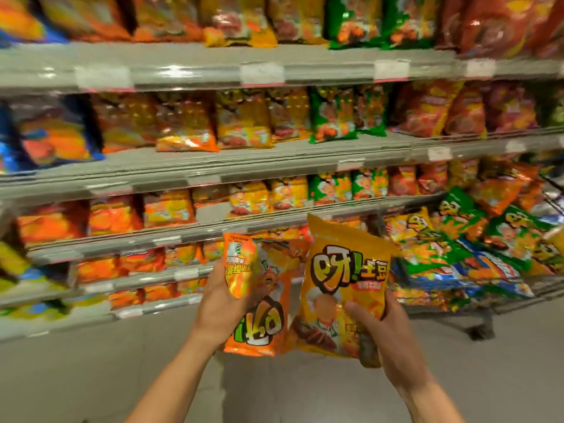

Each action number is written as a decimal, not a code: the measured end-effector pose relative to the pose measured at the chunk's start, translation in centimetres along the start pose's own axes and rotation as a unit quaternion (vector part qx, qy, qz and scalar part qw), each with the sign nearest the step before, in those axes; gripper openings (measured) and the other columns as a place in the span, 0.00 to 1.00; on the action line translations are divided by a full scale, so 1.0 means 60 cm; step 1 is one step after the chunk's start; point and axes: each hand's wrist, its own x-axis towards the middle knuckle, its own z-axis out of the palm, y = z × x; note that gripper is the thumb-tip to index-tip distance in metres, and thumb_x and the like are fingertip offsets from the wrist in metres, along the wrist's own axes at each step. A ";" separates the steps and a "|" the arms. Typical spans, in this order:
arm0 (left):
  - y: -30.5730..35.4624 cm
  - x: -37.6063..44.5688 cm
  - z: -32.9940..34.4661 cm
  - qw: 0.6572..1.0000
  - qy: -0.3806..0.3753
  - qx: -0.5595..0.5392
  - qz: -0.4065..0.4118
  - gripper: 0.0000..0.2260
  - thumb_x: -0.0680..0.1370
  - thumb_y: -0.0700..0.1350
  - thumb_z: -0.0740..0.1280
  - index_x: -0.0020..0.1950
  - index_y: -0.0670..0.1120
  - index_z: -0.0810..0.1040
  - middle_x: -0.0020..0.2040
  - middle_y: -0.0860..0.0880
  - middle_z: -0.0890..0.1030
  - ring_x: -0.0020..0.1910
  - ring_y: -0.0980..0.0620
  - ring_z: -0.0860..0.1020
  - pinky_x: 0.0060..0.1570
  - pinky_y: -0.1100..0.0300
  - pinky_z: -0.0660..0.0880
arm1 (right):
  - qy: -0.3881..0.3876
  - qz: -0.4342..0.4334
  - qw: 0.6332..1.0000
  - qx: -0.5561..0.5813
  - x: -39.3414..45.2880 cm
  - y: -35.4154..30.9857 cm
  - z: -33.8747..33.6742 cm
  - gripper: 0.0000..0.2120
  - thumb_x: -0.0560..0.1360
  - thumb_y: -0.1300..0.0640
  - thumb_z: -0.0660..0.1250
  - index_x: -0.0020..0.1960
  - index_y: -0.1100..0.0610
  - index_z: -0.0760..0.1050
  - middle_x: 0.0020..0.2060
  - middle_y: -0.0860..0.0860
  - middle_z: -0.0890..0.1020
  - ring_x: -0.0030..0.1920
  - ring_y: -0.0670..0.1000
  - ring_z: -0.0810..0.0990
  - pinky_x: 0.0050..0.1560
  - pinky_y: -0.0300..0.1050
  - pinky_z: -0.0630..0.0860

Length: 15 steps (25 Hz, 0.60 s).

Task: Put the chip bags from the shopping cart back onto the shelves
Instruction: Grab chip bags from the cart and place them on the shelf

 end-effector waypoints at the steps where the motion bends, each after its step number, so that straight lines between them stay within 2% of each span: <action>1: -0.025 0.000 -0.047 1.000 0.003 -0.016 -0.015 0.31 0.68 0.56 0.80 0.67 0.56 0.72 0.58 0.56 0.81 0.56 0.55 0.80 0.54 0.53 0.78 | -0.009 -0.002 1.000 -0.008 -0.002 0.006 0.050 0.28 0.64 0.50 0.81 0.62 0.46 0.77 0.52 0.53 0.88 0.50 0.57 0.88 0.48 0.63 0.85; 2: -0.049 0.000 -0.085 0.999 0.002 -0.033 -0.028 0.30 0.69 0.54 0.80 0.67 0.55 0.73 0.59 0.53 0.82 0.57 0.51 0.81 0.56 0.46 0.79 | -0.018 -0.005 1.000 -0.016 -0.004 0.012 0.090 0.28 0.64 0.50 0.81 0.62 0.47 0.77 0.52 0.52 0.88 0.50 0.57 0.88 0.49 0.62 0.84; 4: -0.090 -0.005 -0.147 0.998 0.006 -0.048 -0.042 0.28 0.68 0.53 0.81 0.66 0.55 0.74 0.58 0.51 0.84 0.57 0.49 0.83 0.58 0.41 0.78 | -0.040 -0.006 0.999 -0.033 -0.011 0.019 0.159 0.28 0.64 0.49 0.82 0.61 0.47 0.77 0.52 0.51 0.88 0.51 0.56 0.88 0.50 0.61 0.84; 6: -0.118 -0.004 -0.193 0.997 0.026 -0.041 -0.052 0.30 0.67 0.56 0.81 0.66 0.58 0.75 0.60 0.52 0.83 0.59 0.50 0.82 0.60 0.45 0.78 | -0.049 -0.002 0.998 -0.051 -0.016 0.018 0.215 0.29 0.63 0.45 0.84 0.60 0.45 0.77 0.50 0.48 0.88 0.50 0.54 0.88 0.51 0.60 0.84; 8: -0.137 0.003 -0.223 0.997 0.034 -0.040 -0.057 0.32 0.66 0.57 0.81 0.67 0.58 0.74 0.63 0.51 0.82 0.62 0.50 0.81 0.59 0.54 0.78 | -0.054 0.005 0.997 -0.063 -0.015 0.015 0.255 0.29 0.62 0.45 0.83 0.60 0.46 0.77 0.49 0.47 0.88 0.50 0.52 0.87 0.52 0.57 0.84; 9: -0.147 0.008 -0.234 0.996 0.028 -0.070 -0.051 0.31 0.66 0.55 0.82 0.66 0.59 0.76 0.61 0.50 0.83 0.60 0.50 0.82 0.57 0.55 0.79 | -0.058 0.009 0.996 -0.063 -0.012 0.012 0.269 0.29 0.62 0.46 0.82 0.61 0.47 0.77 0.50 0.47 0.88 0.51 0.51 0.87 0.52 0.55 0.84; 11: -0.163 0.020 -0.246 0.990 0.017 -0.130 -0.045 0.28 0.67 0.48 0.82 0.64 0.55 0.78 0.59 0.48 0.85 0.58 0.46 0.84 0.56 0.51 0.82 | -0.074 0.015 0.995 -0.061 -0.003 0.007 0.289 0.28 0.64 0.49 0.80 0.62 0.49 0.77 0.51 0.48 0.88 0.52 0.50 0.87 0.49 0.46 0.83; 13: -0.167 0.027 -0.250 0.989 0.010 -0.146 -0.034 0.26 0.69 0.44 0.80 0.65 0.53 0.77 0.58 0.48 0.85 0.57 0.46 0.84 0.53 0.56 0.82 | -0.093 0.012 0.994 -0.064 0.008 0.003 0.300 0.25 0.68 0.51 0.79 0.63 0.48 0.77 0.53 0.47 0.88 0.53 0.48 0.87 0.45 0.39 0.83; 15: -0.162 0.039 -0.249 0.990 0.014 -0.129 -0.050 0.26 0.67 0.51 0.81 0.63 0.58 0.77 0.56 0.53 0.86 0.54 0.53 0.85 0.47 0.66 0.81 | -0.097 0.018 0.993 -0.067 0.023 0.002 0.306 0.24 0.69 0.50 0.79 0.63 0.46 0.77 0.53 0.46 0.87 0.53 0.46 0.86 0.45 0.35 0.81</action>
